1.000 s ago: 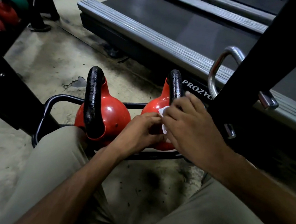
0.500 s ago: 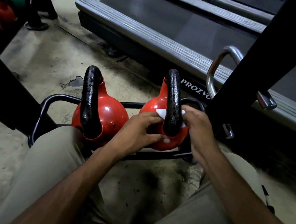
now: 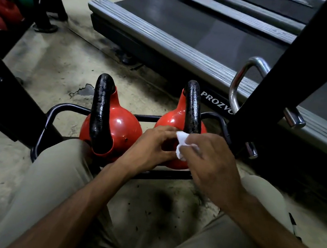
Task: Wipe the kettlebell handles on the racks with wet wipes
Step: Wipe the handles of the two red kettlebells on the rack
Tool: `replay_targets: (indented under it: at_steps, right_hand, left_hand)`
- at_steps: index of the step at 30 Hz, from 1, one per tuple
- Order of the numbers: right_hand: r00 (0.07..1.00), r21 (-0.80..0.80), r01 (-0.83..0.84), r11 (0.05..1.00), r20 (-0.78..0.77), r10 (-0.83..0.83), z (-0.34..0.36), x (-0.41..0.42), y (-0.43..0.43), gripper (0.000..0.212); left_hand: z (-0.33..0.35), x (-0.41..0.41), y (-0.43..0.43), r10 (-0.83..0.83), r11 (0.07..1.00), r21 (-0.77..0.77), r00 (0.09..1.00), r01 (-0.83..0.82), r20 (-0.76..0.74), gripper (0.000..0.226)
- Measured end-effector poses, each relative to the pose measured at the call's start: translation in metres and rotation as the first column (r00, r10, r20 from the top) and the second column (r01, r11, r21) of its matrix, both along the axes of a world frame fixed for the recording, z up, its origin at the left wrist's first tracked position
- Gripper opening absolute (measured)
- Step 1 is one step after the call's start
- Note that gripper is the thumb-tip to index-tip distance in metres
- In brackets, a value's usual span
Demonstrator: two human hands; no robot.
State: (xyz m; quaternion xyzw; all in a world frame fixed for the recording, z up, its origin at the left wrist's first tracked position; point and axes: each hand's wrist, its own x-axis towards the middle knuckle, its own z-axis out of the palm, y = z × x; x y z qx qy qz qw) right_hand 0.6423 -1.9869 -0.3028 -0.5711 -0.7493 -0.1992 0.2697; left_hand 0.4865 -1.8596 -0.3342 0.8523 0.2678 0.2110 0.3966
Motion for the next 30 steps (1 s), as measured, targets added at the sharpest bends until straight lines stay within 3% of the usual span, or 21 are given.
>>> replay_targets:
  at_steps: [3, 5, 8, 9, 11, 13, 16, 20, 22, 24, 27, 30]
  right_hand:
    - [0.930, -0.050, 0.073, 0.996, 0.365, -0.049, 0.014, 0.000, 0.024, 0.017]
    - [0.880, -0.210, 0.177, 0.962, 0.470, -0.059, 0.029, -0.006, 0.045, 0.029]
    - [0.760, -0.484, 0.404, 0.776, 0.650, 0.009, 0.054, -0.025, 0.065, 0.035]
    - [0.733, -0.503, 0.438, 0.745, 0.680, 0.028, 0.056, -0.031, 0.068, 0.033]
    - [0.734, -0.475, 0.379, 0.794, 0.677, 0.055, 0.058, -0.031, 0.062, 0.031]
    - [0.825, -0.352, 0.165, 0.921, 0.561, 0.066, 0.053, -0.022, 0.049, 0.033]
    - [0.885, -0.188, -0.003, 0.982, 0.457, 0.090, 0.039, -0.006, 0.022, 0.023]
    - [0.950, -0.022, -0.021, 1.000, 0.310, 0.027, 0.017, 0.011, 0.000, 0.025]
    - [0.990, -0.026, -0.012, 1.000, 0.141, 0.015, 0.005, 0.018, -0.005, 0.015]
    - [0.992, -0.070, 0.010, 0.998, -0.124, -0.019, -0.003, 0.017, -0.008, 0.008]
    - [0.811, -0.205, 0.066, 0.977, -0.559, -0.172, -0.009, 0.010, -0.009, 0.021]
    - [0.535, -0.304, -0.048, 0.952, -0.812, -0.232, -0.017, 0.013, -0.007, 0.024]
  left_hand:
    - [-0.004, 0.000, 0.007, -0.025, 0.998, 0.060, 0.998, 0.028, -0.054, 0.072]
    - [-0.003, -0.001, 0.010, -0.053, 0.998, 0.023, 0.995, 0.055, -0.080, 0.075]
    - [0.000, -0.001, 0.007, -0.070, 0.997, -0.025, 0.995, 0.068, -0.072, 0.078]
    - [0.000, 0.000, 0.006, -0.067, 0.998, -0.021, 0.995, 0.066, -0.071, 0.080]
    - [-0.004, 0.002, 0.007, -0.061, 0.998, 0.001, 0.995, 0.062, -0.081, 0.078]
    - [-0.010, 0.002, 0.009, -0.063, 0.998, 0.019, 0.991, 0.066, -0.114, 0.077]
    - [-0.015, 0.001, 0.013, -0.062, 0.997, 0.037, 0.987, 0.068, -0.150, 0.089]
    - [-0.017, -0.002, 0.014, -0.040, 0.997, 0.059, 0.983, 0.051, -0.180, 0.102]
    - [-0.016, -0.001, 0.013, -0.031, 0.998, 0.056, 0.981, 0.042, -0.189, 0.106]
    - [-0.016, 0.000, 0.011, -0.009, 0.997, 0.071, 0.981, 0.023, -0.195, 0.104]
    - [-0.020, 0.001, 0.007, 0.005, 0.991, 0.130, 0.978, 0.023, -0.208, 0.094]
    - [-0.023, 0.001, 0.004, 0.002, 0.994, 0.106, 0.979, 0.021, -0.206, 0.091]
